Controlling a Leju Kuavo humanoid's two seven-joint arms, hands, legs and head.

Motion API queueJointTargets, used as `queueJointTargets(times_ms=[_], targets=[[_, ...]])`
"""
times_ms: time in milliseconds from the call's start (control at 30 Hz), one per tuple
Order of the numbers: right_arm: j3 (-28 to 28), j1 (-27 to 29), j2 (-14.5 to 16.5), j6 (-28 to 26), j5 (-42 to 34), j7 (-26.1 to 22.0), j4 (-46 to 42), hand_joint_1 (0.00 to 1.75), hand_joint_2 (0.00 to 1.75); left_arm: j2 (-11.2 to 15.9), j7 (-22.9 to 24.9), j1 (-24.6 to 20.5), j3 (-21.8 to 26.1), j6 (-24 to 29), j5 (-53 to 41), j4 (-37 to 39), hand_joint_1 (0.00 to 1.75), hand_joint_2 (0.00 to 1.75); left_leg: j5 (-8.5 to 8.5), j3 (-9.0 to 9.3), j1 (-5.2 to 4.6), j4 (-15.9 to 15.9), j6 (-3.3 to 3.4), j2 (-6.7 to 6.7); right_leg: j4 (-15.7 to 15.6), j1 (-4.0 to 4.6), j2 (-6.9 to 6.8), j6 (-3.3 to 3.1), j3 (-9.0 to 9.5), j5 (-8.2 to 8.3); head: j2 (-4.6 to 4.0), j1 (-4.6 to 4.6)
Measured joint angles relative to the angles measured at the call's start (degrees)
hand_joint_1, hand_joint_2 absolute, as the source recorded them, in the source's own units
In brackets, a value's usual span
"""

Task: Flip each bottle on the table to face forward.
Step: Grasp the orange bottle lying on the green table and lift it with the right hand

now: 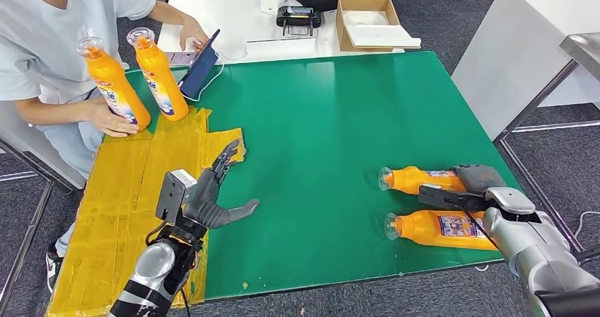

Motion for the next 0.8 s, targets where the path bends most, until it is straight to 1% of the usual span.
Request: queueJointTargets(times_ms=[267,333,367,433,500,567,667,800], targets=[[0.3,-0.2,0.1,0.1,0.0,-0.1,0.3,1.73,1.75,0.0,0.0,-0.1,0.0,0.0,0.2,0.3,0.00,1.75,0.00,0.07,0.00,0.0,0.00,0.00,0.0,0.00,0.00,0.00,0.06,0.00,0.00,0.00],[0.4,-0.2,0.2,-0.6,0.1,-0.1,0.3,1.75,1.75,0.0,0.0,-0.1,0.0,0.0,0.2,0.3,0.00,1.75,0.00,0.06,0.00,0.0,0.00,0.01,0.0,0.01,0.00,0.00,0.08,0.00,0.00,0.00],[0.4,-0.1,0.3,-1.8,0.0,0.1,0.3,1.75,1.75,0.0,0.0,-0.1,0.0,0.1,0.2,0.3,0.00,1.75,0.00,0.06,0.00,0.0,0.00,0.01,0.0,0.01,0.00,0.01,0.09,0.01,0.00,0.01],[0.4,0.5,1.1,-6.9,-0.6,0.9,0.2,1.75,1.75,0.0,0.1,0.0,0.0,0.4,0.1,0.3,0.00,1.75,-0.01,0.03,0.00,0.0,0.00,0.02,0.0,0.02,0.01,0.01,0.09,0.02,0.00,0.00],[-0.3,2.0,2.6,-12.9,-2.3,1.6,-1.1,1.75,1.75,0.0,0.6,0.4,0.0,0.8,-0.4,-0.1,0.00,1.75,-0.02,-0.02,0.00,0.0,-0.01,0.07,0.0,0.02,0.02,0.02,0.05,0.05,0.00,-0.01],[-1.9,4.1,4.5,-17.1,-4.2,2.1,-4.7,1.75,1.75,0.0,1.0,0.9,0.0,1.1,-0.9,-0.9,0.00,1.75,-0.01,-0.06,0.00,0.0,-0.01,0.08,0.0,0.03,0.03,0.01,-0.03,0.06,0.00,-0.03],[-4.5,6.7,6.8,-19.7,-5.3,3.0,-11.1,1.75,1.75,0.0,1.2,1.5,0.0,1.2,-1.4,-1.9,0.00,1.75,0.04,-0.12,0.04,0.0,-0.03,0.01,0.0,0.04,-0.02,-0.01,-0.10,0.02,0.00,-0.04],[-6.8,8.3,8.5,-20.2,-5.4,3.3,-16.7,1.75,1.75,0.0,1.4,2.1,0.0,1.3,-1.6,-2.6,0.00,1.75,0.05,-0.25,0.09,0.0,-0.04,-0.08,0.0,0.06,-0.06,-0.01,-0.14,-0.01,0.00,-0.02]])
